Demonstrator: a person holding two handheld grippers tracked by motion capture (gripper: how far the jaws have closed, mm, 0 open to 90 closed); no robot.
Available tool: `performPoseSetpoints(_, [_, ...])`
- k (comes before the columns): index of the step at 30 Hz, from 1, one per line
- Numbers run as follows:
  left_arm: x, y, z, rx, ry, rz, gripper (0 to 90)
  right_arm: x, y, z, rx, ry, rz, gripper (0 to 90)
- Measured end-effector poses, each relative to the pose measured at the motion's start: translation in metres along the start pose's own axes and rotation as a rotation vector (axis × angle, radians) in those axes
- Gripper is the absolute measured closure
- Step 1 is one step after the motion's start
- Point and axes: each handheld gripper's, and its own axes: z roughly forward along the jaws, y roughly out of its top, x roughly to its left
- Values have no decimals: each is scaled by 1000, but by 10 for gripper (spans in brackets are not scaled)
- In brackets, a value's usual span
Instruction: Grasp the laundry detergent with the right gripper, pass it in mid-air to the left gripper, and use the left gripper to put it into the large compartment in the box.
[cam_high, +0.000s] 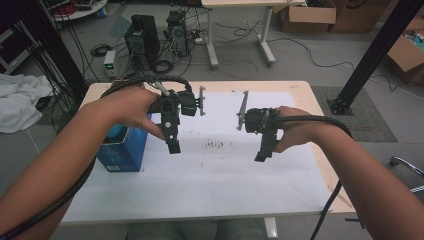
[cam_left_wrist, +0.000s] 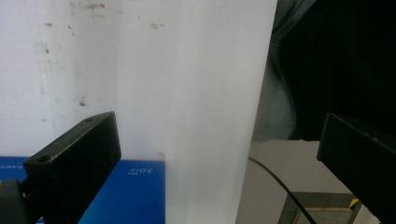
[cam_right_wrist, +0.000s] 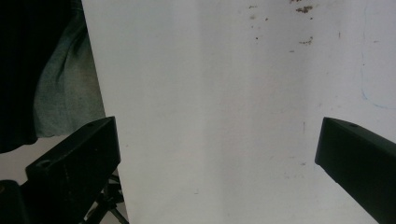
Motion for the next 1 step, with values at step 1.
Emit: performPoseSetpoints(1, [0,0,0,-4,-1,0,1,0,0,0,-2,1,2,0])
